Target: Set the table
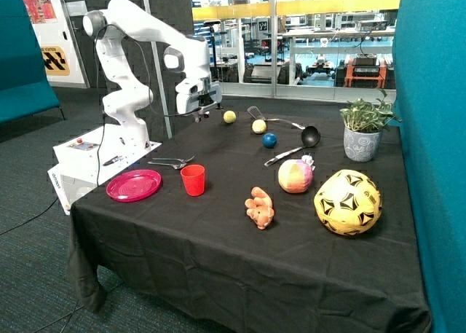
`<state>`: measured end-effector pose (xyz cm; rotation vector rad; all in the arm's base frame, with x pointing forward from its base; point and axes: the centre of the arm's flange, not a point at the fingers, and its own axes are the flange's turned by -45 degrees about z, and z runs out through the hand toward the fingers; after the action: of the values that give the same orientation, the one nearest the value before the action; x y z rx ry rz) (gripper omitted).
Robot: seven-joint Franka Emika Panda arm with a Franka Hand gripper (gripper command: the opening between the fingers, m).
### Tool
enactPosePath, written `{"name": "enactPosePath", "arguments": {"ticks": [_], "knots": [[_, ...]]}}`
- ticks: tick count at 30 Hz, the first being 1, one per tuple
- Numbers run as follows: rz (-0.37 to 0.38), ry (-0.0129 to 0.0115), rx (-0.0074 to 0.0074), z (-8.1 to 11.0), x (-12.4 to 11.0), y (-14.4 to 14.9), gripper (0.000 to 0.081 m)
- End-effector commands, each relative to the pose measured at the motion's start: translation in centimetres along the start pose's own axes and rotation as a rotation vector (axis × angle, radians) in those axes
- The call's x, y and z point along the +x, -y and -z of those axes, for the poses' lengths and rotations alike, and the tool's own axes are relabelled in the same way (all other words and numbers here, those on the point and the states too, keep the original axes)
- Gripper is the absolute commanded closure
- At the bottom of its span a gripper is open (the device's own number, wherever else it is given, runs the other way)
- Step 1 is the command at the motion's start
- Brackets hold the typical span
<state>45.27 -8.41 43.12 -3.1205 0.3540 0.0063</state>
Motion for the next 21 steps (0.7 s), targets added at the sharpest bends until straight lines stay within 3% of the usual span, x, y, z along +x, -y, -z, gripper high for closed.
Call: {"name": "enactPosePath", "arguments": {"ticks": [1, 21], "knots": [[-0.066, -0.0041, -0.0005, -1.2, -1.9, -3.6, 0.0482], [-0.194, -0.0041, -0.0002, -4.1, -2.9, -12.3, 0.0464]]}}
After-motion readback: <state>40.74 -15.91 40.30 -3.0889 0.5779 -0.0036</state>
